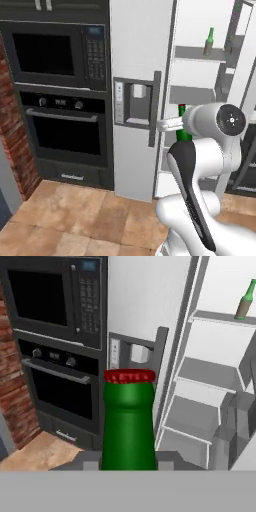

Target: Place the beers on the top shelf of the fridge to keep them out of children's reach, and place the potato on lower shelves for easy access.

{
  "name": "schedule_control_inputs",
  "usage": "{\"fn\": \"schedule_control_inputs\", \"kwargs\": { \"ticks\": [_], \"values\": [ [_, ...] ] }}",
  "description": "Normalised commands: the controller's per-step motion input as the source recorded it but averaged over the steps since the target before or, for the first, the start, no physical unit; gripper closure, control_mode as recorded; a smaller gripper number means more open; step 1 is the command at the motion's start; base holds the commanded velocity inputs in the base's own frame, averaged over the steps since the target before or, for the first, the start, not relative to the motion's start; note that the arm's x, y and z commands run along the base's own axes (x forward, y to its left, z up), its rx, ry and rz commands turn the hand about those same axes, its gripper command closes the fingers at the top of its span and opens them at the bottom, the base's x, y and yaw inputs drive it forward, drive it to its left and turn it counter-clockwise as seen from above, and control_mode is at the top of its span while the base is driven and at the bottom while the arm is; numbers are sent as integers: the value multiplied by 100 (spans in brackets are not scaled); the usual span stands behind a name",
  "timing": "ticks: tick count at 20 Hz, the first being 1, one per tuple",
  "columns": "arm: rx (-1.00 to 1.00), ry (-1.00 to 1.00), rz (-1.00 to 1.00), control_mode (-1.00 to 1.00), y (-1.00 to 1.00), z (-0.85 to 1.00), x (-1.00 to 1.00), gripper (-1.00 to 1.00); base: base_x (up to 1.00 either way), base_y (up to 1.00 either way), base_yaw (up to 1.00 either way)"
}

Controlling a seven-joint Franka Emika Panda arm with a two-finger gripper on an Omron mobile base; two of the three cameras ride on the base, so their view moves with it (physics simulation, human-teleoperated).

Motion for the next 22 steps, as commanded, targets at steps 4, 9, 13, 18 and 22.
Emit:
{"fn": "schedule_control_inputs", "kwargs": {
  "ticks": [4,9,13,18,22],
  "values": [
    [0,0,0,100,0,0,0,100,42,1,-43],
    [0,0,0,100,0,0,0,100,42,10,-34],
    [0,0,0,100,0,0,0,100,45,13,-27],
    [0,0,0,100,0,0,0,100,36,37,-24],
    [0,0,0,100,0,0,0,100,8,52,-23]
  ]
}}
